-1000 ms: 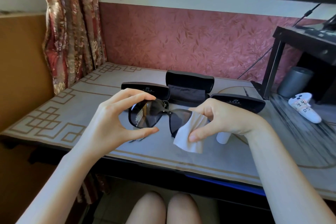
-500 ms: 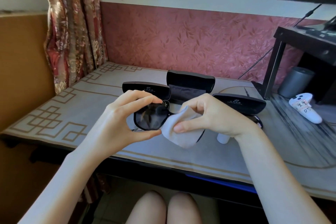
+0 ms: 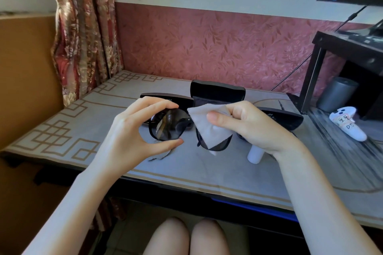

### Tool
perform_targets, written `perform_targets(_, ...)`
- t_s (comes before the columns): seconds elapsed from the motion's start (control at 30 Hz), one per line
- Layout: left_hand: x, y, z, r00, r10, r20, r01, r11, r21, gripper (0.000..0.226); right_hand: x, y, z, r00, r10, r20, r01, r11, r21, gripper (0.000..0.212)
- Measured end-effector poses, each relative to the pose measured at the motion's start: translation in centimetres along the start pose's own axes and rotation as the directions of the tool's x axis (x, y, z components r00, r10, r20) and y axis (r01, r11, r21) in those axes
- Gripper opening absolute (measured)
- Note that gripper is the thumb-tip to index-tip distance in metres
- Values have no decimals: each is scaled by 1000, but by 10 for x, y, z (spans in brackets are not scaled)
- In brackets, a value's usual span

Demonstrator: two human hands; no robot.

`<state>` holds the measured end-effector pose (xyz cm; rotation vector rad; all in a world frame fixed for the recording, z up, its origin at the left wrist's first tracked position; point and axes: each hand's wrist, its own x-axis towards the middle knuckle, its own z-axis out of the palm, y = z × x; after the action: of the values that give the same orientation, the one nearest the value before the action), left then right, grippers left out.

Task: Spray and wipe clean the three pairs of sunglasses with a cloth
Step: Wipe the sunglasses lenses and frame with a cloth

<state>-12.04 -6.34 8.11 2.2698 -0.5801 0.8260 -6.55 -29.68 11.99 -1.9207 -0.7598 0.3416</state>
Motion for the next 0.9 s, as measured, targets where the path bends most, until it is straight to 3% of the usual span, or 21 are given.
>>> perform_targets(0.07, 1, 0, -2, 1000, -10, -10, 10, 1000, -5, 55, -4, 1, -7, 1000, 8, -30, -7, 1000, 22, 33)
perform_targets(0.3, 0, -1, -4, 1000, -24, -14, 24, 999, -23, 56, -11, -4, -15, 996, 9, 90, -6, 999, -35, 5)
perform_targets(0.4, -1, 1, -2, 1000, -16, -3, 16, 999, -28, 55, -10, -3, -14, 987, 36, 158, -25, 997, -72, 15)
perform_targets(0.53, -1, 2, -1, 1000, -11, 13, 11, 1000, -22, 55, -9, -5, -12, 975, 80, 209, -50, 988, -147, 6)
perform_targets(0.73, -2, 4, 3, 999, 17, 34, -17, 1000, 9, 56, -8, -10, -1, 985, 66, 160, -49, 993, -103, 3)
perform_targets(0.83, -2, 3, 2, 999, 19, 43, -19, 1000, 12, 56, -6, -10, -1, 994, 46, 95, -42, 998, -40, 24)
perform_targets(0.9, -2, 4, 3, 998, 21, 52, -22, 1000, 17, 57, -5, -11, 0, 998, 59, 37, -60, 998, 19, 11)
